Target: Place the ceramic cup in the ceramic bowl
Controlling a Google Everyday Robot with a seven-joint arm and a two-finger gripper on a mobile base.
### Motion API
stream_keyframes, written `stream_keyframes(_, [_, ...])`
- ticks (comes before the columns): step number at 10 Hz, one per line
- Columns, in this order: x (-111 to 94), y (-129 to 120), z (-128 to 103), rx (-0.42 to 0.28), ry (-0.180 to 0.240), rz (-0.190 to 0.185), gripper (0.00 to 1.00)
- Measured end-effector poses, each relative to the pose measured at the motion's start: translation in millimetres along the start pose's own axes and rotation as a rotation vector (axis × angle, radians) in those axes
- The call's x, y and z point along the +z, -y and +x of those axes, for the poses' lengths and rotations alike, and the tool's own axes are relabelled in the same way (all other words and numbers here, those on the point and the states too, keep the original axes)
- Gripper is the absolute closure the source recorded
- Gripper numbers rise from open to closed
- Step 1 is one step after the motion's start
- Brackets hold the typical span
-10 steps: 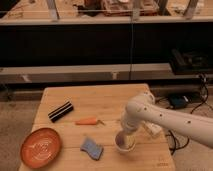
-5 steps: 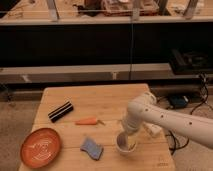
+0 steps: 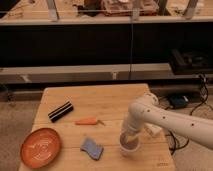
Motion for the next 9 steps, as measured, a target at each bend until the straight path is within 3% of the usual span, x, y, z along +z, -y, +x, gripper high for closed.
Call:
stream_keyframes(2, [0, -2, 6, 0.005, -0.004, 0.000, 0.88])
stream_keyframes(3, [-1, -2, 7, 0.002, -0.007, 0.004, 0.91])
stream_keyframes(6, [-19, -1, 11, -0.022, -0.030, 0.023, 0.91])
stream_keyframes(9, [-22, 0, 13, -0.044, -0.042, 0.027, 0.91])
